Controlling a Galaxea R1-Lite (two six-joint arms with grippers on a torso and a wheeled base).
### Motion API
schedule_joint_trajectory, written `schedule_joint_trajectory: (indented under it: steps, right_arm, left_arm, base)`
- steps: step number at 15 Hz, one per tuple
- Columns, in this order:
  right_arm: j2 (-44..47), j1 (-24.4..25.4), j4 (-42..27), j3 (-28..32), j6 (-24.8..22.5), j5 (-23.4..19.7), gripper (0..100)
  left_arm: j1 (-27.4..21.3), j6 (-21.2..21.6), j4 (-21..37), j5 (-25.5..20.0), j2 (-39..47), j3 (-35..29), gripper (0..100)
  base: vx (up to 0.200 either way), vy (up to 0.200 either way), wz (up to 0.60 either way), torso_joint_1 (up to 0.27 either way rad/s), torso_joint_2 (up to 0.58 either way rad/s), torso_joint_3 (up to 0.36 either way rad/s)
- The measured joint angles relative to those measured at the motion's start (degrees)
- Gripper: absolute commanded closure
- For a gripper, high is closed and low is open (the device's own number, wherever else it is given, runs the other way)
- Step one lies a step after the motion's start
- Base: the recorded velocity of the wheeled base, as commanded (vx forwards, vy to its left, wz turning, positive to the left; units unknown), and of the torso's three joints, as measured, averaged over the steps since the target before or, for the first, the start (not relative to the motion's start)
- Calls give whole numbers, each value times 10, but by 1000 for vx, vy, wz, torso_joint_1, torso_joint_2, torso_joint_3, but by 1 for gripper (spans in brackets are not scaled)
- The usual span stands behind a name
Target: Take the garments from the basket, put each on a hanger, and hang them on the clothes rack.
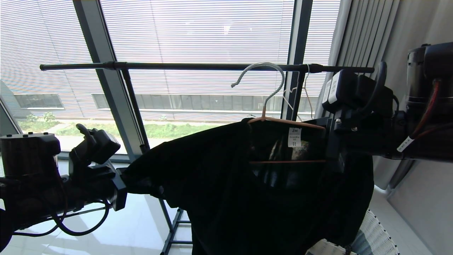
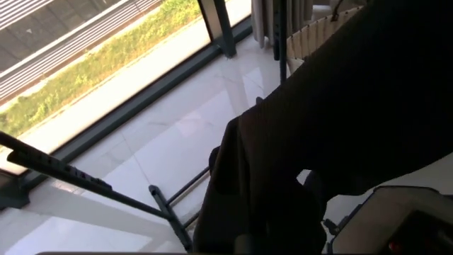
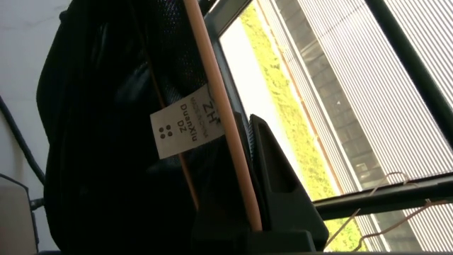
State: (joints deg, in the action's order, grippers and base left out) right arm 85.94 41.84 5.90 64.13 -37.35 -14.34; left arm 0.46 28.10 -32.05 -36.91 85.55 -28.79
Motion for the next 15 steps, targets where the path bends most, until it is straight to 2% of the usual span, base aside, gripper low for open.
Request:
schedule_joint_trajectory:
  steps: [7,10,11,15]
  right_arm:
    - [1,-27,1,-12,15,7,100]
    - [2,-30,1,-11,15,7,100]
    - [3,-30,1,-11,15,7,100]
    - [3,-30,1,-10,15,9,100]
  left_arm:
    - [96,-1,0,3,8,-39,100]
    - [103,2,-1,3,9,-34,100]
    - [96,2,-1,4,6,-31,0]
    - [79,-1,-1,8,-7,-25,0]
  base:
    - [0,0,0,0,0,0]
    - [0,0,0,0,0,0]
    - [0,0,0,0,0,0]
    - [0,0,0,0,0,0]
